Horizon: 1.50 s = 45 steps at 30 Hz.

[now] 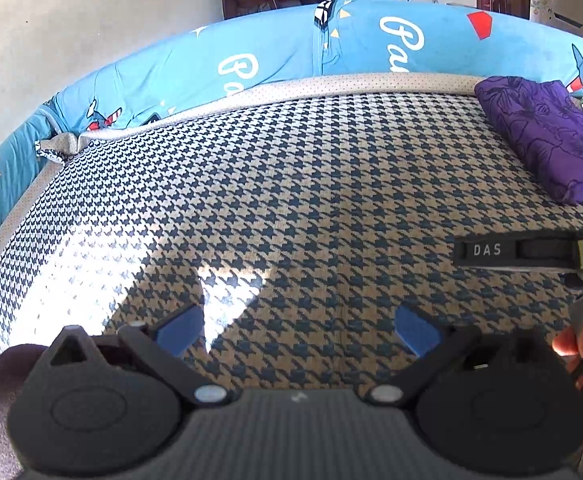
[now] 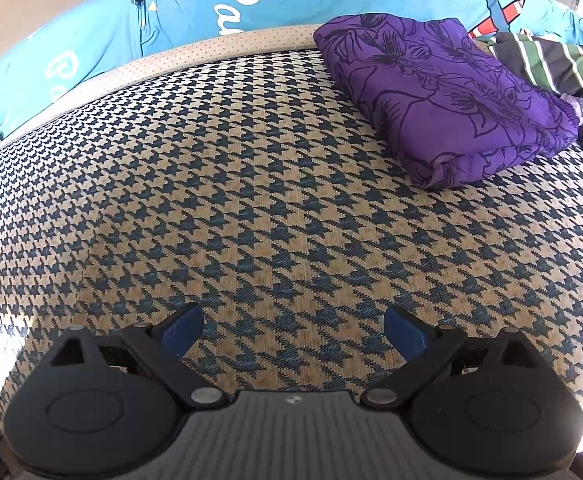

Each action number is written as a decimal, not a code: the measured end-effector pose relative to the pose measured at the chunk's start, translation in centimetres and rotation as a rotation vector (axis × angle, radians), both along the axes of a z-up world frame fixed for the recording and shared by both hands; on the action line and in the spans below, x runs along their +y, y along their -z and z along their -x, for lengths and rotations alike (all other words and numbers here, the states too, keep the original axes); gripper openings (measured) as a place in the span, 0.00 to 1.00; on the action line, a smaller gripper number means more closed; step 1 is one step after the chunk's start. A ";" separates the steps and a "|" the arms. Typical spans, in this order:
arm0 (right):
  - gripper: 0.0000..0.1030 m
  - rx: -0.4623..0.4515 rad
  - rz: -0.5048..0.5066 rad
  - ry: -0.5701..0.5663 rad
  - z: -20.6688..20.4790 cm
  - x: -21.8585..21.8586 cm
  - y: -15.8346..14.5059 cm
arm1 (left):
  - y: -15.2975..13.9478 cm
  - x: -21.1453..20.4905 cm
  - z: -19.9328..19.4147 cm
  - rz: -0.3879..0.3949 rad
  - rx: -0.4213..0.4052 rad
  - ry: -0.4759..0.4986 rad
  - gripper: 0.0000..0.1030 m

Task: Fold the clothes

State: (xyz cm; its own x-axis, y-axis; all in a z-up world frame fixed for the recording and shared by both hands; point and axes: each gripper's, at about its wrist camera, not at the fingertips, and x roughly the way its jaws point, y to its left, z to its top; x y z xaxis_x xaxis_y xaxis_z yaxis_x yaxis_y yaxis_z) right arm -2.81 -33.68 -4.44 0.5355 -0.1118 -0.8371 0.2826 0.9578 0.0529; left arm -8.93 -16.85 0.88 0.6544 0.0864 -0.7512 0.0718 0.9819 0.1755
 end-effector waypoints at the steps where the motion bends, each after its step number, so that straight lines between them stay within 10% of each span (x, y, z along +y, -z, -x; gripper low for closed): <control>1: 0.94 0.001 0.004 0.000 0.0 0.0 0.1 | -0.3 0.0 0.1 0.001 -0.010 0.002 1.00; 45: 0.94 -0.040 -0.002 -0.009 1.6 -1.1 -0.3 | -4.8 -1.7 4.3 0.013 -0.088 0.073 1.00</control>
